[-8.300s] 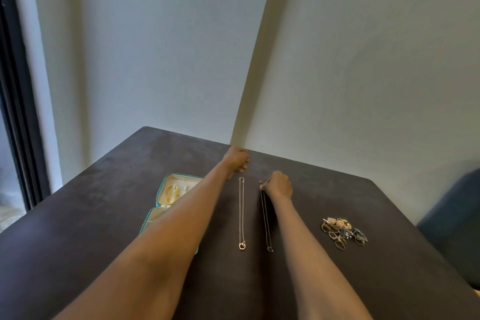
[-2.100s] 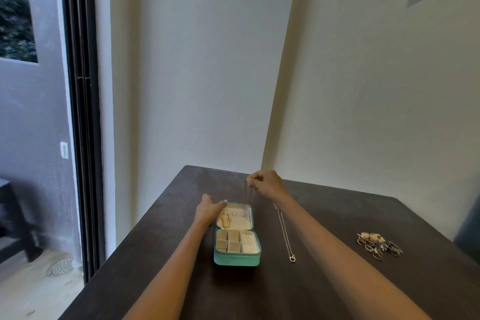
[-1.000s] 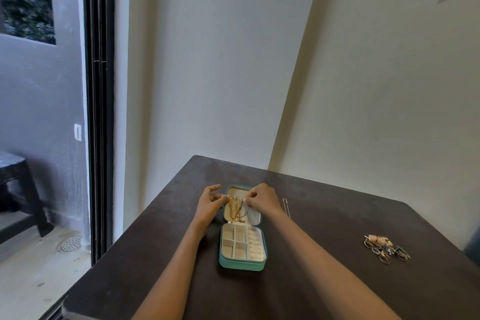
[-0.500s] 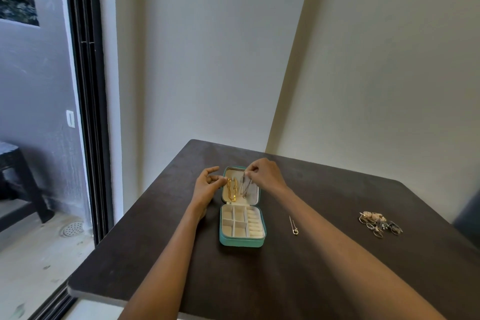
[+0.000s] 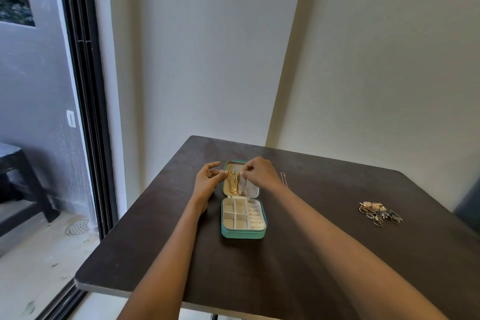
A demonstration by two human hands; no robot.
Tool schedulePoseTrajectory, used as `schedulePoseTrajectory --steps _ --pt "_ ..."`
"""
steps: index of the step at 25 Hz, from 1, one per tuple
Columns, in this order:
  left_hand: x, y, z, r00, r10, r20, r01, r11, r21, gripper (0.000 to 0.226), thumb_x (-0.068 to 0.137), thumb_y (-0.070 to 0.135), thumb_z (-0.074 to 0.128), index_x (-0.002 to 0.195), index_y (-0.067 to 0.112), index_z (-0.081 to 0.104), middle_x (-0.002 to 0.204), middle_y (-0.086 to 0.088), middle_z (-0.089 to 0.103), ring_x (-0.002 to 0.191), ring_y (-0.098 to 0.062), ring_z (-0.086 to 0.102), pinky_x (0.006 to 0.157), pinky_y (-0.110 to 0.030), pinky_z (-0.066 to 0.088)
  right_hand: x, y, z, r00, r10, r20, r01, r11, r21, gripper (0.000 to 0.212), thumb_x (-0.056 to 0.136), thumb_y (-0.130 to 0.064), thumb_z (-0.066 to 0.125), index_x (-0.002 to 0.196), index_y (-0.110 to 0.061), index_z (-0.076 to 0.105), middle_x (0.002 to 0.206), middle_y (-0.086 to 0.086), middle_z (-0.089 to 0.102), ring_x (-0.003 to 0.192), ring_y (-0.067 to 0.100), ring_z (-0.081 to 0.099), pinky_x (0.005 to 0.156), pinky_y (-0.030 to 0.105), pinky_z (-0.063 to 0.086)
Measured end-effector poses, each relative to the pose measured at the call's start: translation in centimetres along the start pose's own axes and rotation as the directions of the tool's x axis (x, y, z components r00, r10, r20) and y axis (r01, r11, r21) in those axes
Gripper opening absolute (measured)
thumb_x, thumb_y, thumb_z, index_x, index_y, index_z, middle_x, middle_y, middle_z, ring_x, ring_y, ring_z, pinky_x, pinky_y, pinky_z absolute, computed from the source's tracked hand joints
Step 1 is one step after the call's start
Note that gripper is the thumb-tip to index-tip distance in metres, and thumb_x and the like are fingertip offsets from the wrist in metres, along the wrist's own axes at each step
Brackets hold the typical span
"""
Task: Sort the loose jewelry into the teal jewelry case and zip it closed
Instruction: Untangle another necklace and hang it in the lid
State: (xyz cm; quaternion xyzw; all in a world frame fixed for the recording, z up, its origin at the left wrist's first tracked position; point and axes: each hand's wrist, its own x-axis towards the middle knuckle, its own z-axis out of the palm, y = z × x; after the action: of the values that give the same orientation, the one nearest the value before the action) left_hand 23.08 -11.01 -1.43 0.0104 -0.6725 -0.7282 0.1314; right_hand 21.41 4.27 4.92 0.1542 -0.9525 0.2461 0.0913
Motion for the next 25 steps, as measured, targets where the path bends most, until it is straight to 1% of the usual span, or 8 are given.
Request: schedulePoseTrajectory --steps 5,9,12,14,16,17,20,25 --pt "0.1 0.1 0.0 1.0 0.008 0.01 -0.008 1.0 -0.015 0.04 0.085 0.008 0.066 0.122 0.007 0.052 0.088 -0.003 0.066 0.077 -0.007 0.062 0.056 -0.008 0.047 0.6 -0.2 1.0 0.995 -0.034 -0.091 0.023 0.993 -0.117 0.017 0.09 -0.017 0.06 0.085 -0.009 0.074 0.087 0.004 0.072 0.082 0.018 0.066 0.069 0.029 0.051" --pt "0.3 -0.1 -0.1 1.0 0.003 0.013 -0.002 1.0 -0.029 0.038 0.084 0.007 0.066 0.12 0.004 0.055 0.089 -0.005 0.066 0.078 -0.008 0.063 0.056 -0.007 0.047 0.9 0.1 1.8 0.969 -0.142 -0.204 0.09 0.966 -0.241 0.022 0.094 -0.019 0.054 0.087 -0.011 0.073 0.088 0.003 0.07 0.085 0.017 0.061 0.069 0.026 0.047" --pt "0.2 0.0 -0.2 1.0 -0.003 0.028 0.004 0.999 -0.037 0.036 0.084 0.005 0.065 0.119 0.002 0.058 0.092 -0.006 0.067 0.076 -0.005 0.064 0.058 -0.008 0.047 1.0 0.6 2.1 0.946 -0.243 -0.214 0.153 0.918 -0.367 0.02 0.094 -0.017 0.055 0.087 -0.011 0.072 0.087 0.004 0.068 0.081 0.015 0.057 0.065 0.023 0.045" --pt "0.0 0.2 -0.2 0.999 -0.007 0.035 0.009 0.999 -0.036 0.034 0.084 0.003 0.065 0.118 0.002 0.059 0.091 -0.005 0.066 0.07 0.001 0.065 0.057 -0.007 0.047 0.8 0.7 2.2 0.92 -0.318 -0.23 0.179 0.861 -0.476 0.007 0.083 -0.011 0.071 0.076 -0.011 0.071 0.074 0.003 0.065 0.069 0.014 0.056 0.055 0.021 0.043" --pt "-0.1 0.3 -0.3 0.999 -0.008 0.045 0.01 0.999 -0.041 0.032 0.084 0.002 0.064 0.116 0.001 0.06 0.089 -0.005 0.065 0.066 0.005 0.064 0.056 -0.006 0.046 0.4 0.8 2.3 0.9 -0.376 -0.222 0.212 0.821 -0.531 0.021 0.06 -0.007 0.087 0.061 -0.013 0.066 0.06 0.0 0.061 0.055 0.013 0.053 0.045 0.02 0.039" --pt "-0.1 0.3 -0.3 0.999 -0.006 0.049 0.008 0.999 -0.04 0.032 0.084 0.001 0.064 0.116 0.001 0.06 0.088 -0.004 0.065 0.065 0.006 0.064 0.056 -0.006 0.046 0.3 0.8 2.3 0.893 -0.394 -0.216 0.222 0.805 -0.55 0.025 0.054 -0.007 0.09 0.06 -0.014 0.066 0.058 0.0 0.06 0.053 0.013 0.053 0.043 0.02 0.04" --pt "-0.2 0.5 -0.4 0.999 -0.001 0.052 0.004 0.999 -0.043 0.031 0.084 0.0 0.064 0.114 0.002 0.06 0.087 -0.004 0.065 0.064 0.007 0.064 0.056 -0.006 0.046 0.4 1.1 2.3 0.858 -0.473 -0.201 0.282 0.76 -0.586 0.029 0.051 -0.01 0.092 0.065 -0.015 0.066 0.06 -0.001 0.063 0.055 0.013 0.055 0.044 0.021 0.044" --pt "-0.4 0.7 -0.4 0.998 0.005 0.059 -0.002 0.999 -0.052 0.03 0.083 -0.001 0.064 0.113 0.002 0.061 0.088 -0.005 0.065 0.064 0.007 0.064 0.055 -0.006 0.046 0.8 1.3 1.9 0.838 -0.515 -0.182 0.3 0.713 -0.634 0.03 0.052 -0.016 0.092 0.063 -0.015 0.065 0.057 -0.001 0.061 0.054 0.012 0.052 0.044 0.02 0.041"
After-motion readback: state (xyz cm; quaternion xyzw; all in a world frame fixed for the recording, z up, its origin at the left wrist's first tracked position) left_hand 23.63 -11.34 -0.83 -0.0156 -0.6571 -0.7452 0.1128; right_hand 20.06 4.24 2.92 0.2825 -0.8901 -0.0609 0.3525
